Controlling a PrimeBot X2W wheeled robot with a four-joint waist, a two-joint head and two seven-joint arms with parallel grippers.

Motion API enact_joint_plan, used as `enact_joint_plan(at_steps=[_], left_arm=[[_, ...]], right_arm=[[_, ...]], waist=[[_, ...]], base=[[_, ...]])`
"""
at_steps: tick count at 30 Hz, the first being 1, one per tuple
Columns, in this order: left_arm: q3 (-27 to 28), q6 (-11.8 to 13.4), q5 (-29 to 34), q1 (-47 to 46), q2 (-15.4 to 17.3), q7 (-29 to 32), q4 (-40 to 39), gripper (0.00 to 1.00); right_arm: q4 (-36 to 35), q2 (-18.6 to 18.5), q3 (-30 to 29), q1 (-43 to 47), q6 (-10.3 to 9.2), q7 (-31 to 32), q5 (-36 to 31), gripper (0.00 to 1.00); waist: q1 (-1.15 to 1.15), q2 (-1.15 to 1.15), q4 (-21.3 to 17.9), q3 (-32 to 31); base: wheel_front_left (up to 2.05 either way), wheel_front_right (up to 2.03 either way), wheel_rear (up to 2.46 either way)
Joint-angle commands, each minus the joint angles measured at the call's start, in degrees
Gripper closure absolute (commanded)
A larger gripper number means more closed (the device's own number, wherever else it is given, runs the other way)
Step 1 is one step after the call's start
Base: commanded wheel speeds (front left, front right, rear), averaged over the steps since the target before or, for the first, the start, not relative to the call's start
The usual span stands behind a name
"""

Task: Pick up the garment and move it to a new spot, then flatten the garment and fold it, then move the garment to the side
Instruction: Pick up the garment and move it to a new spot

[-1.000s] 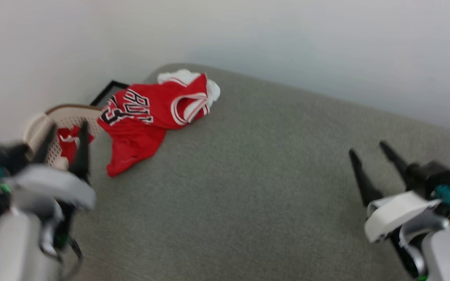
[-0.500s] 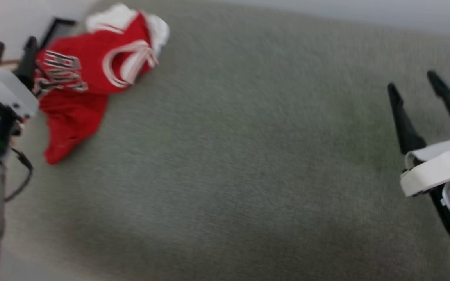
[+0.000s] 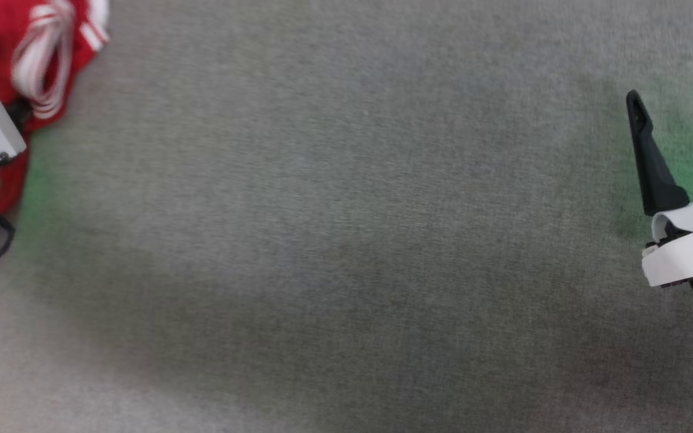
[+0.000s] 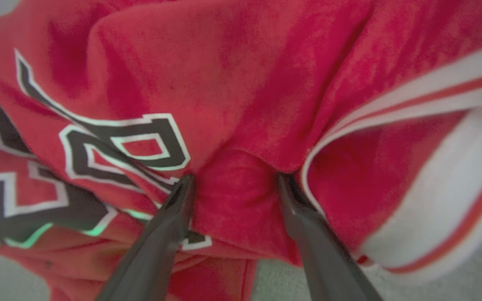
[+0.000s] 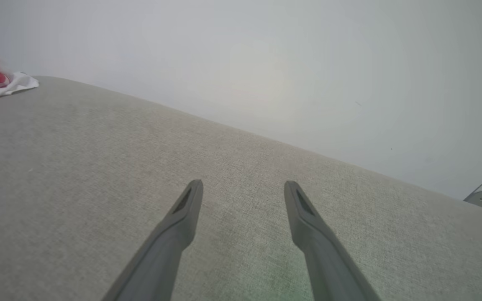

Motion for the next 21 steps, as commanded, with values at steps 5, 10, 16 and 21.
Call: enact_joint_plan(at_steps=[5, 10, 16, 21], left_arm=[[-1.00, 0.96, -0.28, -2.53, -2.06, 3.70, 6.88, 0.00], [-0.99, 0.38, -1.20, -2.77, -3.82, 2.22, 9.33, 1.00], [-1.99, -0.09, 0.28, -4.40, -1.59, -4.99, 8.52, 1.00], [-4.18, -0.37, 2.31, -6.01, 0.52, -12.05, 5.79, 1.00]], right_arm=[[-1.49, -0.66, -0.81, -1.19, -0.08, 0.97, -0.56, 0.00], [-1.74, -0.69, -1.28, -1.14, -0.08, 1.46, -0.71, 0.00], [-0.25, -0.28, -1.92, 0.68, -0.08, 0.49, -0.37, 0.00], [1.85, 0.97, -1.60, 2.98, -0.08, -0.84, 0.24, 0.00]], waist=[[0.00, 0.00, -2.79, 4.20], [0.00, 0.00, -1.93, 3.60], [0.00, 0.00, -0.04, -1.09], [0.00, 0.00, 1.34, -7.04]], base=[[0.00, 0.00, 0.00], [0.00, 0.00, 0.00], [0.00, 0.00, 0.00], [0.00, 0.00, 0.00]])
